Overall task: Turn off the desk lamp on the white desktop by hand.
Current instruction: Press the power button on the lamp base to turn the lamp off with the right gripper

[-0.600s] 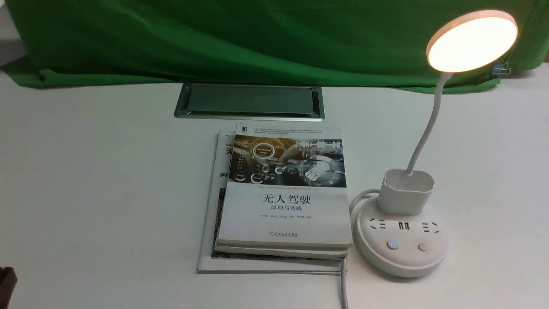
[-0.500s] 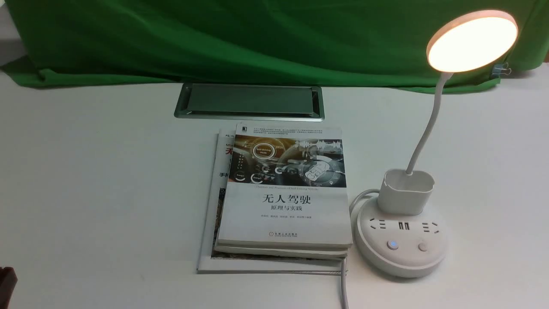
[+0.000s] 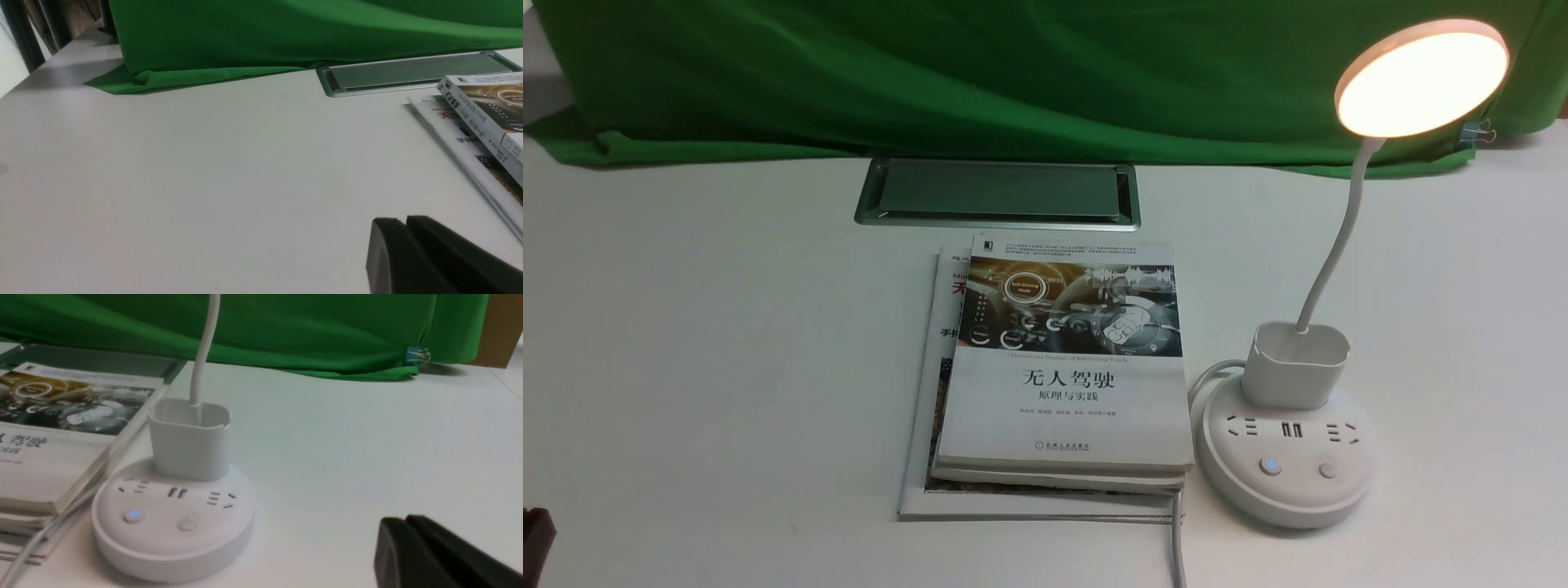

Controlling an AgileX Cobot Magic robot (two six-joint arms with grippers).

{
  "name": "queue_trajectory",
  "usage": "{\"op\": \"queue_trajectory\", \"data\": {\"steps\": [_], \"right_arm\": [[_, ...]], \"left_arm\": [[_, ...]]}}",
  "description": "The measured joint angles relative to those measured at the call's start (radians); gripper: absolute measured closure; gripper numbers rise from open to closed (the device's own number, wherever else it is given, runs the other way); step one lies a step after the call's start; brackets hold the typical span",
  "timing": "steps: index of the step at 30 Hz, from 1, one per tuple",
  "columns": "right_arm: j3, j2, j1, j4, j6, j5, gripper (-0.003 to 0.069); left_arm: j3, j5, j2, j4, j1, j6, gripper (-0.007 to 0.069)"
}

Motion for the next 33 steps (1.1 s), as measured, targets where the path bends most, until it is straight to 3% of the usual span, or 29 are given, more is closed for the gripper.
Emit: {"op": "queue_trajectory", "data": {"steps": [7,14,20,25,31,33], "right_arm": [[0.000,0.000,0.000,0.012,0.015,-0.018,0.0609],[0.000,0.000,0.000,0.112,0.502,-0.231,0.0608],[-0.003,0.000,0.006,0.113,0.558,-0.295,0.0609],[-0.193,0.143,0.061,0.115,0.411,-0.015,0.0604],[-0.563,0.563,0.115,0.113,0.178,0.485,0.0607],[-0.637,0.695,0.116,0.109,0.139,0.579,0.0607]], "left_arm": [[0.000,0.000,0.000,0.000,0.000,0.000,0.0605],[0.000,0.000,0.000,0.000,0.000,0.000,0.0605],[0.000,0.000,0.000,0.000,0.000,0.000,0.0605],[0.000,0.000,0.000,0.000,0.000,0.000,0.0605],[0.000,0.000,0.000,0.000,0.000,0.000,0.0605],[0.000,0.000,0.000,0.000,0.000,0.000,0.0605]]}}
